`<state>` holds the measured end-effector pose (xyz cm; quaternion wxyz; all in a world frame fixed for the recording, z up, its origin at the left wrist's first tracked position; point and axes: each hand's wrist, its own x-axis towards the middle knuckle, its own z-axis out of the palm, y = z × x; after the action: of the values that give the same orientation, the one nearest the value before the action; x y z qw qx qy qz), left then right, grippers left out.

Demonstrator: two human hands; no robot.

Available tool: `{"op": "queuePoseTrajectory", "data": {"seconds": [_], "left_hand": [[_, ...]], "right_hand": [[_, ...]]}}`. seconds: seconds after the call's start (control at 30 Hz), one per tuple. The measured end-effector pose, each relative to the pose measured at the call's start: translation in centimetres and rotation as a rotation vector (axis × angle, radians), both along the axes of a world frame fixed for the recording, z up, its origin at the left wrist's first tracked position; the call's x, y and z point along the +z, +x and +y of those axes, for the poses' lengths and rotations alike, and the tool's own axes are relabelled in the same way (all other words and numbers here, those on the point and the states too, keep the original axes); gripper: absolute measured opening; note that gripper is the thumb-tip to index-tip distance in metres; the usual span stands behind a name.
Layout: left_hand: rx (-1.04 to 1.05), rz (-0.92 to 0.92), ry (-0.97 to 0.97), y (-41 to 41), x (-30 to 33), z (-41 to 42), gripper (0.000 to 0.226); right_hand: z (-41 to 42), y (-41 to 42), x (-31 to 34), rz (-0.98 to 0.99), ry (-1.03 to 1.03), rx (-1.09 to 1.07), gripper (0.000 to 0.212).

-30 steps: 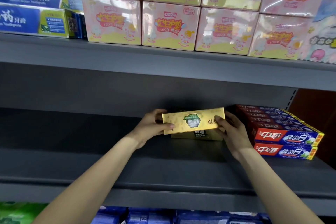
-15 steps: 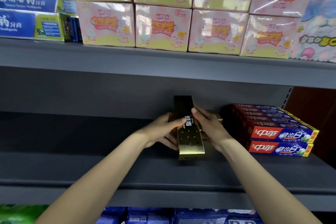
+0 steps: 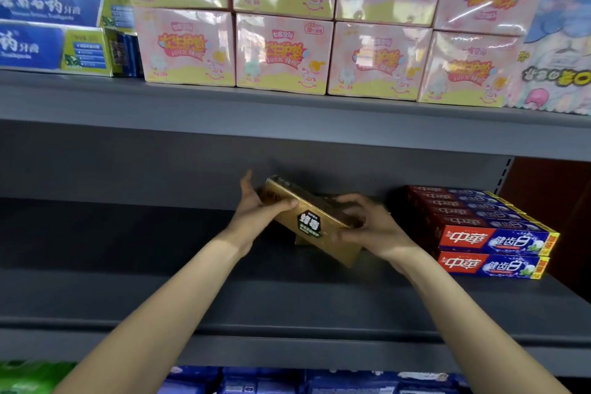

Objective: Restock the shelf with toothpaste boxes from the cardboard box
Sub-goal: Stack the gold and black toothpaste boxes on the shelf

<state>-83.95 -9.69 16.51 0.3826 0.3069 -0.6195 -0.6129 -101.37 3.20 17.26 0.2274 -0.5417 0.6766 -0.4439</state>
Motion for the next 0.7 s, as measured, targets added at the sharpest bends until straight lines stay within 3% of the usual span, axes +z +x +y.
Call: {"op": "queuePoseTrajectory", "data": {"seconds": [0.07,0.17,0.33,0.53,0.7], "left_hand": [[-0.023,-0.149,-0.130,0.6,-0.1,-0.4,0.098],[-0.107,-0.358,-0.305,0.8,-0.5,-0.1,0.062],[-0.072,-0.580,-0.479,-0.5,-1.2,0.6,0.055],[-0.024,-0.630,-0.489,-2.5,-2.4,1.8,0.037],[-0.001,-0.637,-0.477,-2.8,-2.6,1.9,0.036]], "right_hand": [[0.2,-0.7,0.1,0.033,-0.034,-0.026,0.050],[0.5,-2.0,0.3,0.163,0.010,-0.028,0.050],[0.9,-4.0,-0.3,0.448,0.066,-0.067,0.054],[1.2,-5.5,-1.6,0.525,0.111,-0.121,0.054],[0.9,-5.9,-2.6,0.522,0.154,-0.155,0.054]]}}
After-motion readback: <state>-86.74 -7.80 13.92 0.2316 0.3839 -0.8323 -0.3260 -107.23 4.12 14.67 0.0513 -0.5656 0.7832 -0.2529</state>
